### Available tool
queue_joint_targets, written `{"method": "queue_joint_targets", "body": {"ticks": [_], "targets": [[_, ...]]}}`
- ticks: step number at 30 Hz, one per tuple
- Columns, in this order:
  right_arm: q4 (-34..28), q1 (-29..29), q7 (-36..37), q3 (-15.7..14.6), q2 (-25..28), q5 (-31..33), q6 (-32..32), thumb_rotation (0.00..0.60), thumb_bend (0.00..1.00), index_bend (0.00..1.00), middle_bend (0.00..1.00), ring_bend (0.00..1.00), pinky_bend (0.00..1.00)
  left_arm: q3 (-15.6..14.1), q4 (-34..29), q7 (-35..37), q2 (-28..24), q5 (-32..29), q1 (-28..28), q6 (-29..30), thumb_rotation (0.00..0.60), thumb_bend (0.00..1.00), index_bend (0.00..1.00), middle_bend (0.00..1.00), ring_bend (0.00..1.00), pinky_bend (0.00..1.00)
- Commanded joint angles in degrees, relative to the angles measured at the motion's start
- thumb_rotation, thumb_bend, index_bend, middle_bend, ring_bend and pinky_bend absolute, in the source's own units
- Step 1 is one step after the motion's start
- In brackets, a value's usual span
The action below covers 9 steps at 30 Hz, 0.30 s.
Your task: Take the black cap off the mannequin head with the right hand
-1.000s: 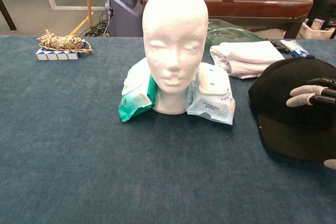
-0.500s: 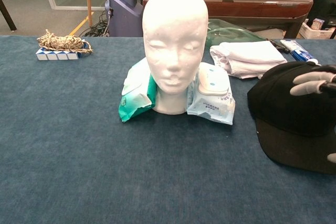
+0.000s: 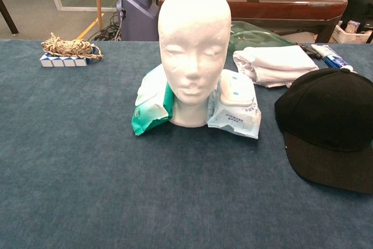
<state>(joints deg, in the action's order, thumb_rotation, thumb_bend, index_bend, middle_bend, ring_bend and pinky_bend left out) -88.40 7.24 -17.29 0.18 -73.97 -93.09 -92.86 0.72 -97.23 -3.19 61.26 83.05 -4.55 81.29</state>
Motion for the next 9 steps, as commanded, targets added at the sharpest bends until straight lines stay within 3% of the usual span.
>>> {"method": "queue_joint_targets", "body": {"ticks": [1,9], "targets": [[1.14,-0.66,2.33,0.93,0.08,1.55,0.21,0.600,0.00,0.25,0.21,0.06,0.27,0.06,0.01,0.09,0.05,-0.09,-0.07,-0.10,0.600,0.07,0.41,0.34,0.21,0.43],[1.47,-1.35,5.95,2.20,1.71,2.94,0.33,0.600,0.00,0.26,0.21,0.06,0.27,-0.09,0.50,-0.12,0.64,-0.35,-1.13,-2.21,0.600,0.07,0.41,0.34,0.21,0.43]]}}
